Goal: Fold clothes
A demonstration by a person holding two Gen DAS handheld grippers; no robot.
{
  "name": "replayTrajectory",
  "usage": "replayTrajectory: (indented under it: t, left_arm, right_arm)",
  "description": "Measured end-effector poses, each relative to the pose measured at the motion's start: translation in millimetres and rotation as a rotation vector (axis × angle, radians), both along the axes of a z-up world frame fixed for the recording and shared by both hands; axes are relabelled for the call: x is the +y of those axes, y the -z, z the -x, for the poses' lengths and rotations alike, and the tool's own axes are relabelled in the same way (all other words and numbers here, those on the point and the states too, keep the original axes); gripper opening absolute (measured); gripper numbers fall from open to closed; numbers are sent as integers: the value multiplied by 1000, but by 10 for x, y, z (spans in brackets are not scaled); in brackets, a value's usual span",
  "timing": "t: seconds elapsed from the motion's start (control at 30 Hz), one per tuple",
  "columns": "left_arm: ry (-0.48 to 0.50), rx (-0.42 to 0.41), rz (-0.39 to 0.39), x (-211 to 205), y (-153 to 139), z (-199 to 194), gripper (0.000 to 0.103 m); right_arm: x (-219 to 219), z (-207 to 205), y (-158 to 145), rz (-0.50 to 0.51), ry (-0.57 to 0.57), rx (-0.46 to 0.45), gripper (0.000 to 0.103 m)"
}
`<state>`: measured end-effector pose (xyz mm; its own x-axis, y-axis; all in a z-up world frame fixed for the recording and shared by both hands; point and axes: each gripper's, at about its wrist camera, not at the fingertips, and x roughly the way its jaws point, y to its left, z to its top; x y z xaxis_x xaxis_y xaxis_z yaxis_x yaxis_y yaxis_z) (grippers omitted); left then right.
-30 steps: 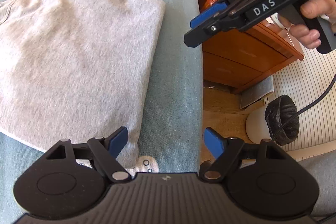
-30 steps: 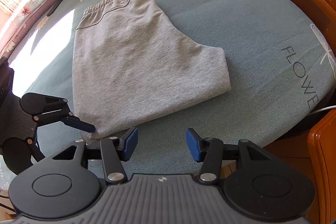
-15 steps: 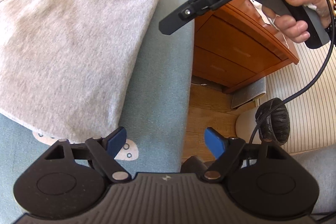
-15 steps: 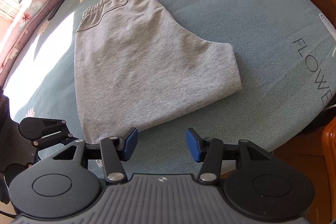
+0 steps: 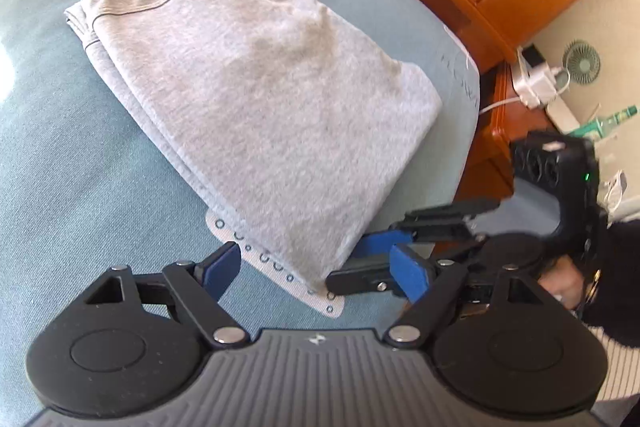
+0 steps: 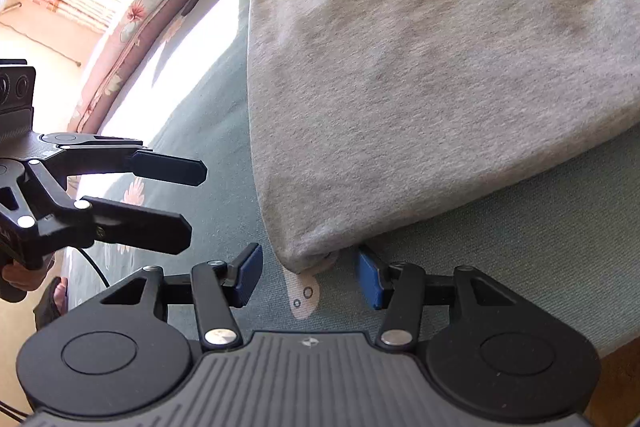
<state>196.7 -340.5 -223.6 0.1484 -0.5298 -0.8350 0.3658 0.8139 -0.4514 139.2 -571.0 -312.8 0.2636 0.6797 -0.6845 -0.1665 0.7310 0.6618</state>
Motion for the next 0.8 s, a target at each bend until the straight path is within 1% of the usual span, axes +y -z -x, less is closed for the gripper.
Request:
replayTrajectory:
  t: [0.03, 0.1, 0.17, 0.23, 0.3, 0.37, 0.43, 0.47, 0.53, 0.63, 0.7, 0.73, 0.77, 0.8]
  left_arm:
    - [-20, 0, 21, 12, 3, -61, 81]
    - [-50, -2, 53, 61, -4, -178, 81]
    - [-71, -7, 62, 32, 43, -230, 81]
    - [-87, -5, 72, 44, 50, -296, 81]
    - [-91, 8, 96, 58, 48, -358, 81]
    - [-75, -3, 97, 17, 38, -379, 82]
    - [-38, -26, 91, -49, 12, -374, 82]
    - [-14, -40, 86, -93, -2, -361, 82]
    - [35, -67, 74, -180, -21, -332, 82]
    - [166, -166, 8, -352, -45, -186, 82]
    - [281, -257, -70, -480, -33, -11, 82]
    - [333, -296, -101, -531, -17, 76, 82]
    - [373, -326, -124, -567, 3, 152, 82]
    - [404, -339, -144, -593, 35, 220, 82]
  right_arm:
    - [3, 7, 32, -37, 44, 1, 56]
    - [7, 6, 70, -93, 103, 9, 60]
    - [14, 8, 107, -127, 142, 26, 60]
    - [-14, 18, 166, -192, 187, 77, 60]
    - [-64, 37, 264, -304, 229, 168, 60]
    - [-66, 74, 316, -366, 250, 218, 60]
    - [-44, 107, 305, -407, 244, 236, 60]
    - [-31, 118, 286, -409, 234, 243, 60]
    - [-14, 146, 214, -366, 202, 248, 60]
    - [-141, 206, 5, -206, 170, 210, 60]
    - [-307, 211, -149, -62, 181, 166, 60]
    - [-426, 196, -248, 33, 195, 128, 60]
    - [-547, 171, -339, 119, 210, 90, 60]
    - [-655, 129, -417, 183, 226, 54, 60]
